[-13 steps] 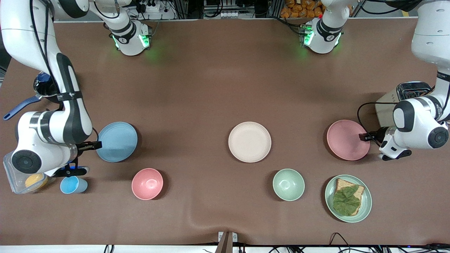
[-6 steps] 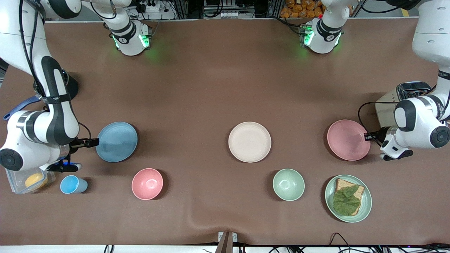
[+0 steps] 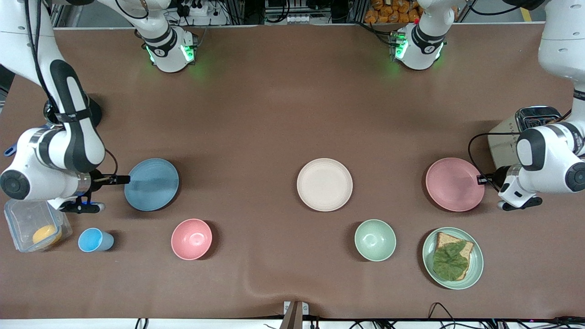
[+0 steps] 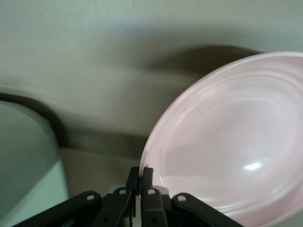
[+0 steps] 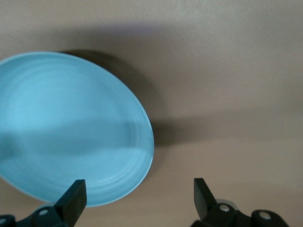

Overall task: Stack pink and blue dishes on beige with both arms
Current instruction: 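Lift the pink plate with the left gripper and carry it toward the beige plate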

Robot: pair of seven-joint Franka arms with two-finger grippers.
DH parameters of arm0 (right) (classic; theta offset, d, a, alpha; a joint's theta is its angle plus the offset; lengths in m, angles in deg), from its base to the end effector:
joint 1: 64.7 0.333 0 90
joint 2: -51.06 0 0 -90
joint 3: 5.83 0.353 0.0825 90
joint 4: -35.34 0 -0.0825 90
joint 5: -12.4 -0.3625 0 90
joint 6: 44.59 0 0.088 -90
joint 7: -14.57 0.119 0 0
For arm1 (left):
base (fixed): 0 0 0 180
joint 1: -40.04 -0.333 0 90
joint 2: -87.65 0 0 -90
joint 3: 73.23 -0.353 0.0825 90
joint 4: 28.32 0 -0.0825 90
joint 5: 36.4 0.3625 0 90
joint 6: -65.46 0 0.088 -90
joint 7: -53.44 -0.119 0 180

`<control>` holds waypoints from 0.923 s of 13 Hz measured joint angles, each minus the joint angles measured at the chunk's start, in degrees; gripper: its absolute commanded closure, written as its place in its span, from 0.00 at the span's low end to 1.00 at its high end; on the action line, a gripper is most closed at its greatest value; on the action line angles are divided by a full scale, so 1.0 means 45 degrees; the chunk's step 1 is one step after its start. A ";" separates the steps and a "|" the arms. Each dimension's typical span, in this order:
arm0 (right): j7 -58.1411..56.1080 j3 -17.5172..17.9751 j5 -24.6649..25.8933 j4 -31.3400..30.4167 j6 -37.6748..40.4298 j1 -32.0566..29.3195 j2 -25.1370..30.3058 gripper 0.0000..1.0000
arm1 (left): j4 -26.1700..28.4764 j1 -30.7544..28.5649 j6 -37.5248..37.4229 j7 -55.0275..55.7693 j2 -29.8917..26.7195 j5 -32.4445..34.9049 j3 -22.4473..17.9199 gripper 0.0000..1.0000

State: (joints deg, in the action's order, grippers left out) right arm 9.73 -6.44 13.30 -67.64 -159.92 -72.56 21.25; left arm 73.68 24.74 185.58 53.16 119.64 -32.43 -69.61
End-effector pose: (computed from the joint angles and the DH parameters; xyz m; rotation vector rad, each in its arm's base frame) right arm 0.6106 -0.0915 0.2727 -3.0874 0.0832 0.4744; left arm 0.6175 0.1355 0.2602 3.1044 0.2527 -0.3776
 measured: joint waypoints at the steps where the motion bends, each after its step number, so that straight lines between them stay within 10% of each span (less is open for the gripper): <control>1: 0.0000 0.0000 -0.0021 -0.0549 -0.0644 -0.0051 0.0029 0.00 | -0.0044 -0.0002 -0.0001 -0.0124 -0.0265 0.0000 -0.0001 1.00; 6: 0.0000 -0.0003 -0.0148 -0.1769 -0.1835 -0.0114 -0.0115 0.00 | -0.1386 0.0008 -0.1734 -0.0825 -0.0755 0.0000 0.0014 1.00; 9: -0.0036 0.0000 -0.0153 -0.1792 -0.2196 -0.0114 -0.0310 0.84 | -0.2832 0.0030 -0.2904 -0.1030 -0.0857 0.0000 0.0306 1.00; 10: -0.0125 0.0001 -0.0154 -0.1793 -0.2241 -0.0114 -0.0372 1.00 | -0.3390 0.0057 -0.3429 -0.1034 -0.0937 0.0000 0.0449 1.00; 12: -0.0349 -0.0002 -0.0155 -0.1793 -0.2292 -0.0114 -0.0501 1.00 | -0.4201 0.0089 -0.4317 -0.1034 -0.1107 -0.0021 0.0979 1.00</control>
State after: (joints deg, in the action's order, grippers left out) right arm 8.16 -6.45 12.61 -75.71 -170.23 -73.07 19.00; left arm 54.78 25.14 166.15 48.51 114.66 -32.53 -65.21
